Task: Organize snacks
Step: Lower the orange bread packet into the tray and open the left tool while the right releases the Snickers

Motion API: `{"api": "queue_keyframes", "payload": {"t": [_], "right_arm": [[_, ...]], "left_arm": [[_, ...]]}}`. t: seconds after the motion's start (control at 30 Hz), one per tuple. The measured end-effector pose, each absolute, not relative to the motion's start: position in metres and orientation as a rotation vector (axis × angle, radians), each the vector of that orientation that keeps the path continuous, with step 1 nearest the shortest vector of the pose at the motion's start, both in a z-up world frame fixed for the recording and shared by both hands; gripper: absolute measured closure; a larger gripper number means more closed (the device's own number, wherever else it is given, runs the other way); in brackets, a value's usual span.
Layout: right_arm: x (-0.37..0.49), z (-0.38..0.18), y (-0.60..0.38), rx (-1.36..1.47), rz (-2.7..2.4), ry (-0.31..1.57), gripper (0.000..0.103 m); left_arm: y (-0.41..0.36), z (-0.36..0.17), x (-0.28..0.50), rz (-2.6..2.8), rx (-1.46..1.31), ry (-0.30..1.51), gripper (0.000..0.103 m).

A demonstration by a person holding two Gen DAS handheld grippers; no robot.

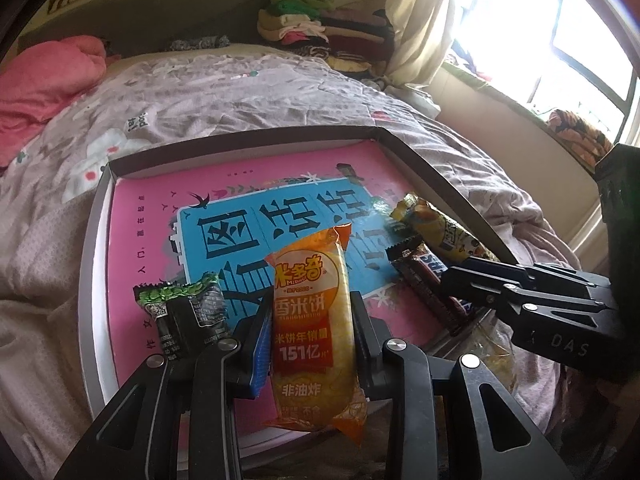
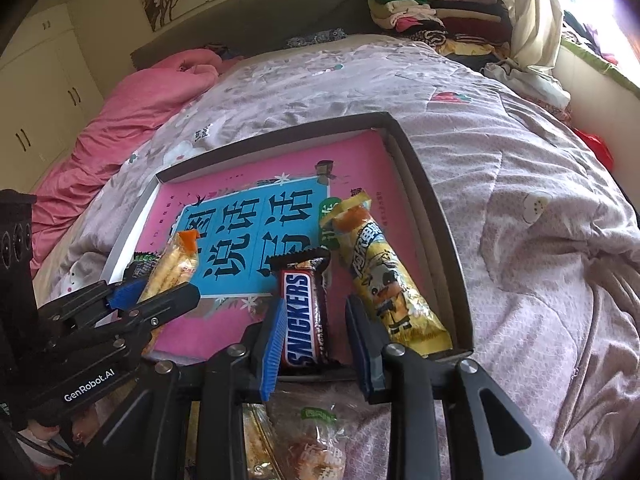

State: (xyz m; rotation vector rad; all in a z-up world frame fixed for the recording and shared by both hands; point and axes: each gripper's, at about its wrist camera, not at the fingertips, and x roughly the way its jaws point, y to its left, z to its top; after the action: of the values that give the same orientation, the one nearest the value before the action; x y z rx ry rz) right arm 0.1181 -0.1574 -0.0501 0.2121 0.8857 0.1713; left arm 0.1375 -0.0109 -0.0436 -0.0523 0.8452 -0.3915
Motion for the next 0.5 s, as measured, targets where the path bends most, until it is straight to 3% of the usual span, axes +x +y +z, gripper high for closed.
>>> {"api": "queue_keyframes", "payload": {"t": [0.5], "right_arm": [[0.116,-0.049,-0.149,0.181,0.185,0.897,0.072]], "left_arm": [[-0.009,-0.050,0.147,-0.392,-0.067,0.878,0.067]]}}
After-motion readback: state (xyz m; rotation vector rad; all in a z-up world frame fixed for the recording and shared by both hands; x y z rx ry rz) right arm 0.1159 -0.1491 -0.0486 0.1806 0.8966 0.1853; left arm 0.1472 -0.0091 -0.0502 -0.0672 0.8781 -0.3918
